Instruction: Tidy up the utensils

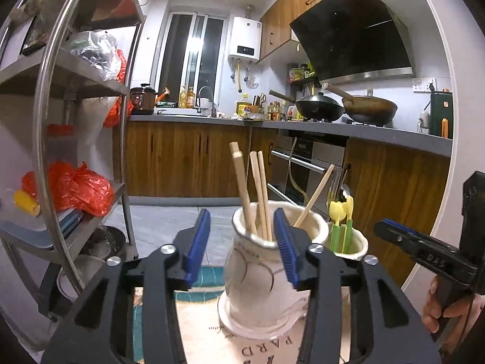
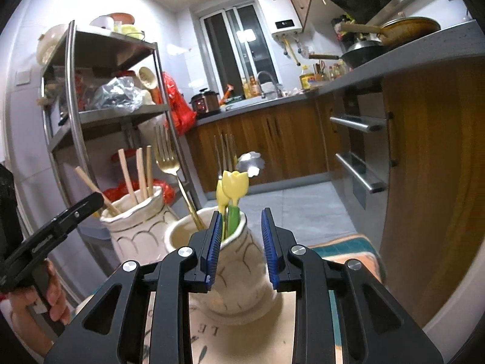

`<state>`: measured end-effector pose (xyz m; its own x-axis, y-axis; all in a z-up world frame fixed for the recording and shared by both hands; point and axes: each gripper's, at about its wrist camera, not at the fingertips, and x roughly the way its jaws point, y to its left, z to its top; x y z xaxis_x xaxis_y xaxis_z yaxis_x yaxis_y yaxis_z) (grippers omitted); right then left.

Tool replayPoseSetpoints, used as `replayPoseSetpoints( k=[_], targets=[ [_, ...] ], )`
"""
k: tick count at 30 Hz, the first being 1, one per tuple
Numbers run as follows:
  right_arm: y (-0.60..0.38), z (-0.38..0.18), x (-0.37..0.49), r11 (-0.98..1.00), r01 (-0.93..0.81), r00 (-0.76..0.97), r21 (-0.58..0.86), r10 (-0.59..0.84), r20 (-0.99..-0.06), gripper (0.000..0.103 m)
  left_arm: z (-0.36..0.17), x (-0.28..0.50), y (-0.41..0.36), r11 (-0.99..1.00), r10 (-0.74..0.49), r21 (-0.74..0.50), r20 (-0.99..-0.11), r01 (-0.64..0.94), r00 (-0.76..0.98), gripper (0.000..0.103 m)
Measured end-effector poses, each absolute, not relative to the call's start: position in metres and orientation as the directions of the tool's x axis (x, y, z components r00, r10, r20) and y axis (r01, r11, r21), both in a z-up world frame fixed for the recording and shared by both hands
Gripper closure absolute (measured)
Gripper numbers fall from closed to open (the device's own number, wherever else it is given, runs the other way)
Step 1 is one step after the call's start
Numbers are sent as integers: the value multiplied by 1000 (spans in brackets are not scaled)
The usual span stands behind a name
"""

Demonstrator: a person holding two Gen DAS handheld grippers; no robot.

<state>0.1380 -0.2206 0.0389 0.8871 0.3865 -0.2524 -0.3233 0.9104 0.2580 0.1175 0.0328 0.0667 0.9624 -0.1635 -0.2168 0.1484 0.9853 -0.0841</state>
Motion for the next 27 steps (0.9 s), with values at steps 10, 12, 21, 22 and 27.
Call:
replayPoseSetpoints(
  k=[10, 12, 21, 22, 27],
  targets=[
    [-220, 29, 103, 921, -341, 871, 189, 385, -306, 64, 39, 86, 35, 988, -157, -59, -318, 146, 935, 48],
    [-216, 29, 97, 921, -350, 869, 169, 387, -308, 58, 34, 80, 34, 988, -153, -47, -329, 145, 932, 43],
    [-196, 28, 68, 926, -378, 895, 13, 369, -251, 27, 29, 64, 27, 990, -139, -11, -284, 142, 949, 18],
    [-196, 29, 68, 925, -379, 896, 12, 370, -248, 26, 30, 63, 26, 990, -138, -9, -272, 141, 952, 16],
    [-200, 30, 69, 932, -362, 902, 25, 357, -242, 18, 32, 61, 24, 991, -133, -5, -258, 136, 957, 6]
  ],
)
